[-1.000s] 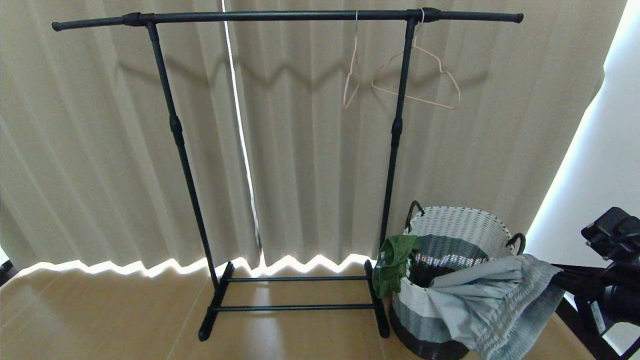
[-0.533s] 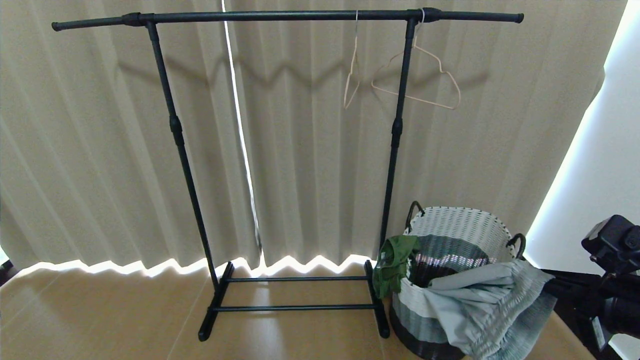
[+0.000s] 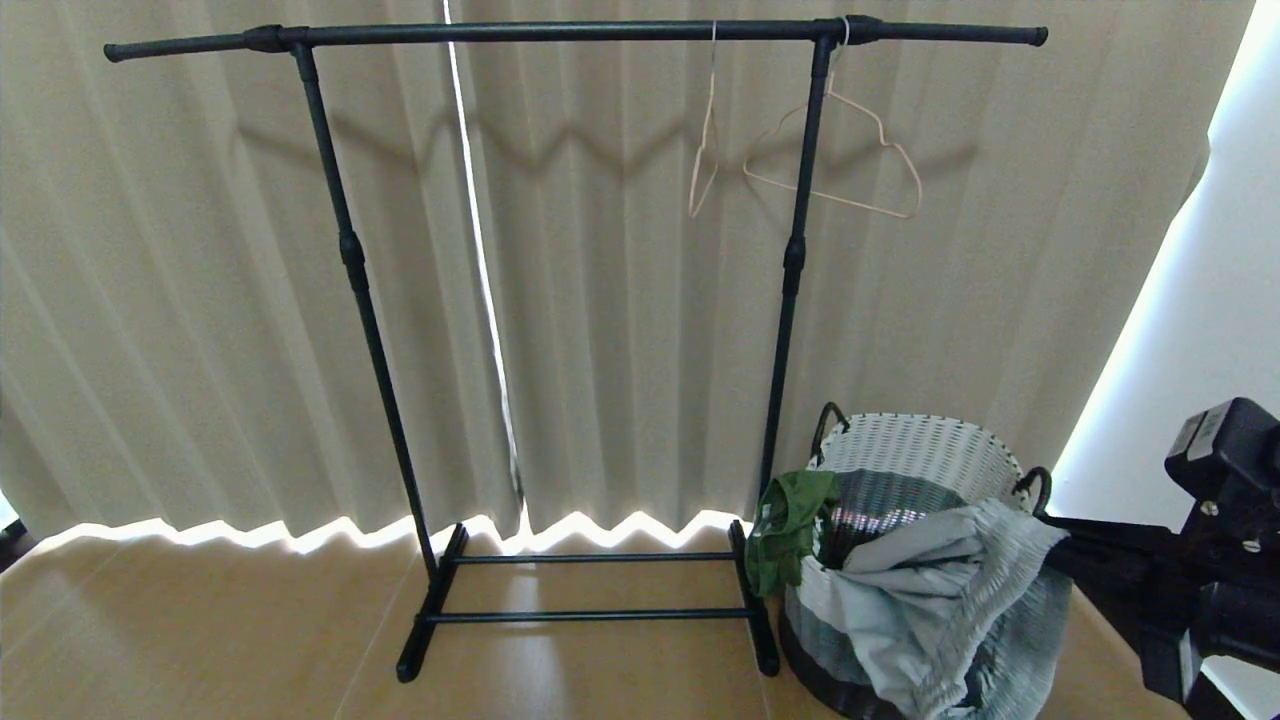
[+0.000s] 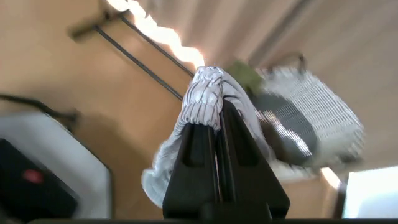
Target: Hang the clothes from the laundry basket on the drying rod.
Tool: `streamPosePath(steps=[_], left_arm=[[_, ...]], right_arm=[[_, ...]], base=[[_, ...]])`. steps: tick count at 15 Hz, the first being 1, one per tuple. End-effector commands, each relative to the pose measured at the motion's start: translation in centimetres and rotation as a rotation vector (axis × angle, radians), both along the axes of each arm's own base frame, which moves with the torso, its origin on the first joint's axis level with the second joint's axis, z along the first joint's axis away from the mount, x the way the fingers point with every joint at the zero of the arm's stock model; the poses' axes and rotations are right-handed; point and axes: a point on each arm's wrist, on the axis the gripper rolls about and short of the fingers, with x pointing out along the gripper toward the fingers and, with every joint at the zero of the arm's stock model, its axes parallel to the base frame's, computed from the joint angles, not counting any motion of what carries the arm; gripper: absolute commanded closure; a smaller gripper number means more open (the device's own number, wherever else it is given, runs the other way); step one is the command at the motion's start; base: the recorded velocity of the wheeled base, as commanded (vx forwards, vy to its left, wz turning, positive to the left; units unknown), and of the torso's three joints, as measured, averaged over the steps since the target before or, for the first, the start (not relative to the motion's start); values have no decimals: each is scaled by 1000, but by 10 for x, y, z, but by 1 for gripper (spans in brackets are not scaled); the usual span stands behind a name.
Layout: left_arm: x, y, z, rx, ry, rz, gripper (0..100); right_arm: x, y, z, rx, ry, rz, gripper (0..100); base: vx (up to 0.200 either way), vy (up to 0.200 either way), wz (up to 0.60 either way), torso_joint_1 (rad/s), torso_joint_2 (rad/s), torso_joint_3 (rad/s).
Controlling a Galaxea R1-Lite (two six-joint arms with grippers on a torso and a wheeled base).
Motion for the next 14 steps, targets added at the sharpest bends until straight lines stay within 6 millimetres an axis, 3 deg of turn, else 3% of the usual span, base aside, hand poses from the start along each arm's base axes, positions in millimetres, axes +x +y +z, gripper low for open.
streamPosePath(steps=[1,4,8,11,14], left_arm=[[30,-1,63,-11,120,-86,0],[84,-7,107,-2,251,-181,0],[147,-35,127,31,326,-327,0],[194,-94,104,97,405,-383,0],[203,-141,83,93,484,-497,0]], right_arm=[[2,9,13,64,-12,56,100],[3,20,29,138,-24,108,100],[18,38,45,180,-23,141,100],[32,61,56,286,24,159,100],[51,87,64,365,-59,216,100]], base=[[0,0,0,0,0,0],[0,0,0,0,0,0],[0,0,0,0,0,0],[0,0,0,0,0,0],[0,0,0,0,0,0]])
